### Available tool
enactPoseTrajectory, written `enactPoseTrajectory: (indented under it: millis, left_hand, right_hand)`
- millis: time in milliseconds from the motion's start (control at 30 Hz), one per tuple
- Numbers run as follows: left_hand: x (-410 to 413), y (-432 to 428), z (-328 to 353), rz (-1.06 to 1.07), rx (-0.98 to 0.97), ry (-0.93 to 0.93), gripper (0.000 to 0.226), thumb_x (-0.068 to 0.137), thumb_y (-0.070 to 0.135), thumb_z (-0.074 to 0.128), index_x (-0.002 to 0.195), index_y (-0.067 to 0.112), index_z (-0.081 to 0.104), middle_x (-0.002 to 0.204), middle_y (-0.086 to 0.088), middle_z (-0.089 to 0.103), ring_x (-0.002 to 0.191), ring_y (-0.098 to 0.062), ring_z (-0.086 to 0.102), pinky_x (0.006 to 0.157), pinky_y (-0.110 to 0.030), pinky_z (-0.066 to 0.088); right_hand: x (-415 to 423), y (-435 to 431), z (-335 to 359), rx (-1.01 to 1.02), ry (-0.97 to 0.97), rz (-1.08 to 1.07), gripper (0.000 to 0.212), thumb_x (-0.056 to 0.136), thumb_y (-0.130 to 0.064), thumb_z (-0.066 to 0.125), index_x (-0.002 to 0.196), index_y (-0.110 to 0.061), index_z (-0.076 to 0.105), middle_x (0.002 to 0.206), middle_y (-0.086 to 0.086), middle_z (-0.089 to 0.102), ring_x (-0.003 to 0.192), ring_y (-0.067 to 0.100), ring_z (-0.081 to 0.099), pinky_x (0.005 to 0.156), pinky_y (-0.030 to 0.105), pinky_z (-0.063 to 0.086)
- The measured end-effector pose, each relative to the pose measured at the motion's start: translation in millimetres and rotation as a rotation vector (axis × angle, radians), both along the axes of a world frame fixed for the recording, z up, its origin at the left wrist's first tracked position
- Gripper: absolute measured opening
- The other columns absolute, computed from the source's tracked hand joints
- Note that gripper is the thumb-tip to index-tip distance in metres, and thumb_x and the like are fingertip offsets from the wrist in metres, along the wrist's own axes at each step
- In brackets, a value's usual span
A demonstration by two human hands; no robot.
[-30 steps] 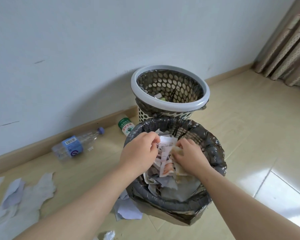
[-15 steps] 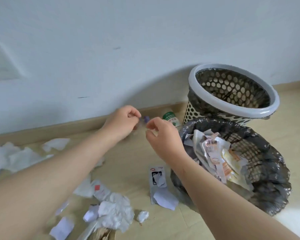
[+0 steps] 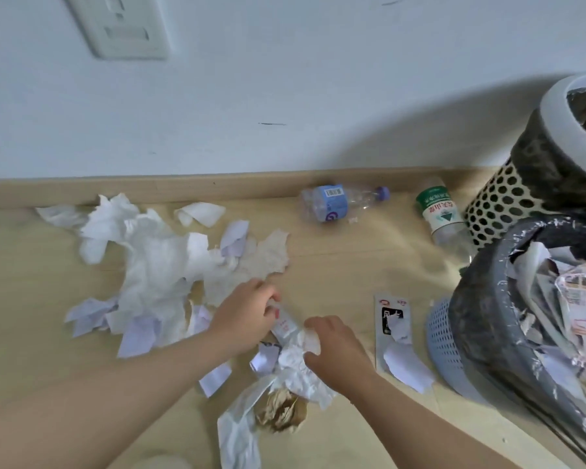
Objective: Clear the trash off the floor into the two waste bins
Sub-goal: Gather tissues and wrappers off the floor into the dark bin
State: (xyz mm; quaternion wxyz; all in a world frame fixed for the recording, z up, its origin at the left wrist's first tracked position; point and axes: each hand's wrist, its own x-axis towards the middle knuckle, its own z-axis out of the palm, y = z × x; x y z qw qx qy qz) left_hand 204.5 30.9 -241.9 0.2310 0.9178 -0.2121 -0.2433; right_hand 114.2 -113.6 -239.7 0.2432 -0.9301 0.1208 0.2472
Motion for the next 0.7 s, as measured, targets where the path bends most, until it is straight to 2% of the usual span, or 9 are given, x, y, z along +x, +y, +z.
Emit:
enactPoseTrajectory:
  millis: [67, 100, 167, 267, 333, 433, 567, 633, 700]
  left_hand:
    - [-6, 15, -17, -0.120, 0.032, -0.151, 0.027, 0.085, 0.009, 0.048, 0.107, 0.017, 0.061, 0.113, -0.002, 0.054, 0.109, -0.024, 0.051, 0.084, -0.032, 0.044]
    - [-7, 20, -26, -0.193, 0.035, -0.221, 0.030, 0.075, 0.008, 0.056, 0.102, 0.020, 0.061, 0.110, -0.002, 0.057, 0.107, -0.027, 0.054, 0.080, -0.036, 0.048]
    - [-8, 25, -38, -0.327, 0.089, -0.350, 0.049, 0.055, 0.013, 0.072, 0.099, 0.026, 0.055, 0.110, -0.001, 0.060, 0.108, -0.027, 0.058, 0.076, -0.037, 0.053]
    - [-9, 21, -44, -0.487, 0.184, -0.406, 0.069, 0.047, 0.024, 0.081, 0.107, 0.032, 0.049, 0.117, 0.005, 0.059, 0.114, -0.022, 0.058, 0.085, -0.040, 0.052]
    - [-7, 16, -46, -0.571, 0.227, -0.429, 0.075, 0.042, 0.029, 0.084, 0.107, 0.032, 0.048, 0.112, 0.006, 0.064, 0.112, -0.021, 0.061, 0.085, -0.044, 0.051]
    - [-3, 8, -48, -0.583, 0.242, -0.459, 0.071, 0.036, 0.031, 0.086, 0.099, 0.030, 0.054, 0.097, 0.005, 0.066, 0.106, -0.022, 0.053, 0.081, -0.049, 0.051]
    - [-2, -2, -46, -0.555, 0.288, -0.523, 0.051, 0.033, 0.015, 0.083, 0.081, 0.026, 0.069, 0.078, 0.003, 0.063, 0.088, -0.020, 0.041, 0.078, -0.053, 0.051]
    - [-1, -6, -44, -0.564, 0.302, -0.542, 0.048, 0.031, 0.010, 0.081, 0.075, 0.026, 0.068, 0.072, 0.004, 0.060, 0.084, -0.019, 0.041, 0.078, -0.053, 0.051]
    - [2, -8, -42, -0.564, 0.322, -0.549, 0.047, 0.028, 0.009, 0.082, 0.069, 0.026, 0.066, 0.066, 0.004, 0.058, 0.079, -0.019, 0.049, 0.077, -0.053, 0.051]
  right_hand:
    - [2, 3, -7, -0.016, 0.002, -0.023, 0.049, 0.090, -0.022, 0.048, 0.137, -0.025, 0.036, 0.140, -0.001, 0.036, 0.124, 0.021, 0.039, 0.099, 0.028, 0.037]
    - [4, 4, -10, -0.022, -0.003, -0.038, 0.048, 0.091, -0.022, 0.048, 0.137, -0.025, 0.035, 0.140, -0.002, 0.035, 0.123, 0.021, 0.039, 0.098, 0.028, 0.037]
    - [10, 7, -14, -0.031, -0.008, -0.055, 0.049, 0.090, -0.024, 0.050, 0.137, -0.025, 0.036, 0.140, -0.002, 0.035, 0.123, 0.021, 0.038, 0.097, 0.029, 0.036]
    - [17, 8, -20, -0.069, 0.000, -0.021, 0.053, 0.087, -0.025, 0.055, 0.137, -0.027, 0.036, 0.139, -0.001, 0.035, 0.123, 0.021, 0.038, 0.096, 0.030, 0.037]
    - [17, 4, -22, -0.109, 0.002, 0.013, 0.054, 0.087, -0.026, 0.056, 0.136, -0.029, 0.036, 0.137, -0.001, 0.035, 0.122, 0.021, 0.038, 0.097, 0.030, 0.037]
    - [14, -4, -26, -0.166, -0.008, 0.039, 0.049, 0.088, -0.025, 0.055, 0.133, -0.029, 0.037, 0.130, -0.001, 0.037, 0.117, 0.021, 0.040, 0.093, 0.028, 0.036]
    - [7, -19, -29, -0.098, -0.031, 0.021, 0.039, 0.091, -0.034, 0.052, 0.128, -0.026, 0.045, 0.122, -0.001, 0.048, 0.113, 0.020, 0.045, 0.090, 0.028, 0.037]
    - [1, -28, -27, -0.081, -0.084, -0.037, 0.035, 0.093, -0.037, 0.048, 0.126, -0.023, 0.050, 0.120, -0.002, 0.053, 0.113, 0.018, 0.047, 0.091, 0.027, 0.037]
    - [-2, -38, -25, -0.194, -0.138, -0.109, 0.034, 0.095, -0.035, 0.043, 0.126, -0.023, 0.050, 0.124, -0.002, 0.052, 0.116, 0.018, 0.045, 0.093, 0.027, 0.034]
